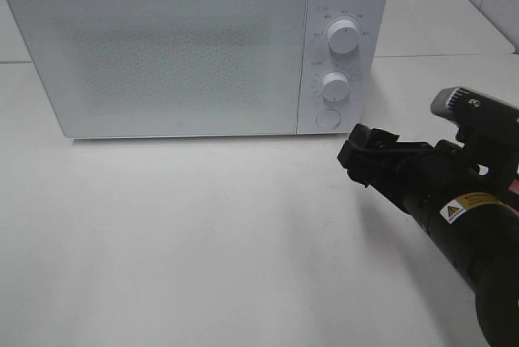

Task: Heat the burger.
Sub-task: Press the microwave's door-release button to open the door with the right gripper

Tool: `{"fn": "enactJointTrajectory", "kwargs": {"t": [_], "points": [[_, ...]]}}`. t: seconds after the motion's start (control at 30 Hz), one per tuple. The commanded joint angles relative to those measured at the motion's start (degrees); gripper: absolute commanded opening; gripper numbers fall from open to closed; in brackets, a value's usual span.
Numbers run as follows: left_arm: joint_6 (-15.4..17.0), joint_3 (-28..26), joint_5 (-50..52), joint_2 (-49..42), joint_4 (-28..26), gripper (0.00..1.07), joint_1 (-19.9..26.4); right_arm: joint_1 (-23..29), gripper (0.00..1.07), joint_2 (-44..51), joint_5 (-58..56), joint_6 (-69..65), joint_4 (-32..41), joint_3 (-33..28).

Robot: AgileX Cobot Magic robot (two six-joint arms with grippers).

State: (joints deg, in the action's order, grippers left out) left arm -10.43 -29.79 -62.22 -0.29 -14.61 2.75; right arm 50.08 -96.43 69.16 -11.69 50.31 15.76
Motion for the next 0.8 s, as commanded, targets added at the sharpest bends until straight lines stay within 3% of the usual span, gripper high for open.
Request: {"fn": "enactJointTrajectory", "kwargs": {"t": [0.03,0.23,0.4,0.47,0.5,0.53,0.6,0.77,0.8], "points": [[0.3,0.2,0.8,-1.4,-0.2,0.98,-0.2,0.3,0.75,-0.1,2.1,-8.9,0.1,0.1],[0.3,0.2,0.8,-1.4,-0.2,0.98,-0.2,0.3,0.7,-0.1,2.3,-26.8,0.2,0.1],[0.3,0.2,0.8,-1.4,-0.2,0.98,-0.2,0.3,0.57,-0.1,2.3,-42.9,0.2,0.1],[0.3,0.2,0.8,-1.4,-0.2,0.98,-0.2,0.3,0.44,-0.1,2.3,-50.5,0.2,0.1],[0.3,0.2,0.8,-1.4,-0.2,0.98,-0.2,0.3,0.44,-0.1,2.3,-50.5,0.2,0.1],[0.3,0.2,0.8,-1.4,-0.2,0.98,-0.2,0.3,0.36,-0.1,2.2,-54.3,0.2,0.1],[0.3,0.2,0.8,-1.4,-0.2,0.98,-0.2,0.3,0.32,-0.1,1.8,-55.3,0.2,0.1],[0.3,0.2,0.8,-1.4,-0.2,0.98,-0.2,0.3,0.02,-0.1,-2.9,-58.4,0.2,0.1],[0.3,0.2,0.8,-1.4,-0.2,0.98,-0.2,0.3,0.02,-0.1,-2.9,-58.4,0.2,0.1]]}}
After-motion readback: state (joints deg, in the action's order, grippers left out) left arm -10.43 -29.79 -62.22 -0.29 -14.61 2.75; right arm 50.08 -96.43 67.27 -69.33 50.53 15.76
